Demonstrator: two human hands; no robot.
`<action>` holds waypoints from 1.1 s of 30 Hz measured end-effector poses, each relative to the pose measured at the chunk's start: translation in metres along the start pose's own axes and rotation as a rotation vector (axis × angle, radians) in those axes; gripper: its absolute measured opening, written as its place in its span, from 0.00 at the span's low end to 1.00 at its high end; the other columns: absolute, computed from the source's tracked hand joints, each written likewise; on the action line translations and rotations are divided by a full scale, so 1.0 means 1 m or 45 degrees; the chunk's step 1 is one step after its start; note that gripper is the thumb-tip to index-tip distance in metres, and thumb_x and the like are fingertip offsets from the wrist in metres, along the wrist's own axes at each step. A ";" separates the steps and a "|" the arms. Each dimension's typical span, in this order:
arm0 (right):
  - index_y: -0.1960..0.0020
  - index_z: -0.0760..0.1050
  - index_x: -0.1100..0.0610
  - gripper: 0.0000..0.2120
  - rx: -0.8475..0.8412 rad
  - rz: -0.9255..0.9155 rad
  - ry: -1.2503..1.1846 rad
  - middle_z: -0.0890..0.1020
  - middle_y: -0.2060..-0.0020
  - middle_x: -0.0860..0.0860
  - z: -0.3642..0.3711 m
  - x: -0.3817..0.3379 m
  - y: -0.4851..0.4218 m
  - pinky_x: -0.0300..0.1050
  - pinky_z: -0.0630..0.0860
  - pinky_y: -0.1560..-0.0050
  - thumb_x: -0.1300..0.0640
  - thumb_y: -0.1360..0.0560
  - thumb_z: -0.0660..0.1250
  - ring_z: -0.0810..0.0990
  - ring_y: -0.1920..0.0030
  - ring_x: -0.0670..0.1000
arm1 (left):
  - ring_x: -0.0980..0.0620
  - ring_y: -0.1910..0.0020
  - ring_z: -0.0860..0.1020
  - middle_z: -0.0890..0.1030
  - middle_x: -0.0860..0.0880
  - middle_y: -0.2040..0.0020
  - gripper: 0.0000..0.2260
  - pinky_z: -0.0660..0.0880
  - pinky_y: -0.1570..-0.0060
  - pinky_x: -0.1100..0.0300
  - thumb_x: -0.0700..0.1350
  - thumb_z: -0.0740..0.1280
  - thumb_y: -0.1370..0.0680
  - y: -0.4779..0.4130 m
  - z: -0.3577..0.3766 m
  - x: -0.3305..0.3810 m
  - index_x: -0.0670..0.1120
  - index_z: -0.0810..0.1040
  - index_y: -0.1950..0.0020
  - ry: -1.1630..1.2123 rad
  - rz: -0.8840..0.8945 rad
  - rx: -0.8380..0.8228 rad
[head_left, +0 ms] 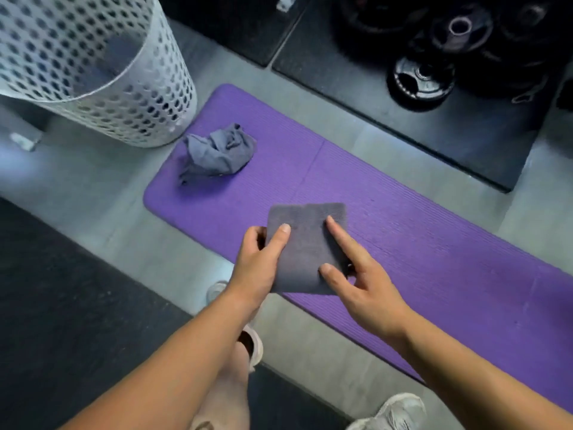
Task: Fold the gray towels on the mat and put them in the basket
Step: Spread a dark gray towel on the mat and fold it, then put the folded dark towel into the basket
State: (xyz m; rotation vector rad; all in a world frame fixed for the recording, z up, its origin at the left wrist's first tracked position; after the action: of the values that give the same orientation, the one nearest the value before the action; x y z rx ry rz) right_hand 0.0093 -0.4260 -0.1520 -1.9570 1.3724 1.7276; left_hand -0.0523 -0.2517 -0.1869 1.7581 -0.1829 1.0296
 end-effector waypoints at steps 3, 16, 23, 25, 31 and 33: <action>0.24 0.56 0.27 0.33 -0.069 -0.023 0.029 0.72 0.33 0.36 0.044 -0.066 -0.040 0.41 0.75 0.40 0.52 0.20 0.67 0.76 0.40 0.44 | 0.53 0.53 0.82 0.83 0.48 0.50 0.24 0.79 0.50 0.52 0.62 0.70 0.30 -0.012 -0.077 0.046 0.45 0.75 0.46 0.016 0.026 0.036; 0.25 0.56 0.27 0.32 -0.107 -0.056 -0.081 0.69 0.39 0.20 0.201 -0.267 -0.202 0.44 0.78 0.40 0.51 0.20 0.67 0.77 0.43 0.39 | 0.54 0.50 0.84 0.85 0.52 0.49 0.15 0.80 0.50 0.55 0.58 0.71 0.25 -0.101 -0.316 0.222 0.50 0.78 0.45 -0.158 0.124 0.014; 0.23 0.57 0.30 0.32 -0.045 0.019 -0.193 0.64 0.26 0.32 0.242 -0.314 -0.295 0.51 0.76 0.33 0.49 0.20 0.67 0.71 0.31 0.39 | 0.52 0.49 0.84 0.85 0.50 0.49 0.08 0.81 0.47 0.53 0.52 0.70 0.20 -0.183 -0.372 0.291 0.49 0.79 0.45 -0.229 0.128 -0.027; 0.22 0.57 0.33 0.32 -0.033 0.042 -0.190 0.64 0.25 0.35 0.254 -0.323 -0.325 0.51 0.74 0.31 0.48 0.21 0.67 0.68 0.27 0.41 | 0.54 0.50 0.84 0.85 0.52 0.49 0.08 0.81 0.46 0.53 0.52 0.69 0.20 -0.212 -0.387 0.305 0.49 0.79 0.45 -0.278 0.108 -0.039; 0.21 0.57 0.36 0.32 0.012 0.084 -0.174 0.67 0.27 0.35 0.299 -0.336 -0.425 0.46 0.73 0.29 0.51 0.19 0.67 0.70 0.30 0.36 | 0.54 0.48 0.83 0.85 0.54 0.49 0.15 0.80 0.42 0.46 0.59 0.67 0.25 -0.313 -0.430 0.335 0.52 0.80 0.44 -0.415 0.083 -0.111; 0.21 0.56 0.35 0.32 0.020 0.106 -0.173 0.68 0.25 0.38 0.316 -0.338 -0.456 0.41 0.73 0.31 0.51 0.19 0.67 0.72 0.32 0.34 | 0.53 0.48 0.83 0.85 0.53 0.48 0.11 0.80 0.42 0.46 0.56 0.68 0.21 -0.345 -0.445 0.345 0.51 0.80 0.44 -0.434 0.084 -0.113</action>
State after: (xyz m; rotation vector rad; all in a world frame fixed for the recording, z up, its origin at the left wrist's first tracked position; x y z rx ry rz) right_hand 0.1610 0.2054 -0.1447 -1.7623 1.4332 1.8430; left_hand 0.1094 0.3873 -0.1439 1.8457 -0.4952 0.7493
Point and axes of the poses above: each hand's wrist, its own y-axis away from the middle knuckle, its own z-axis out of the palm, x = y × z, the point moved 9 cm from there along -y, towards the middle knuckle
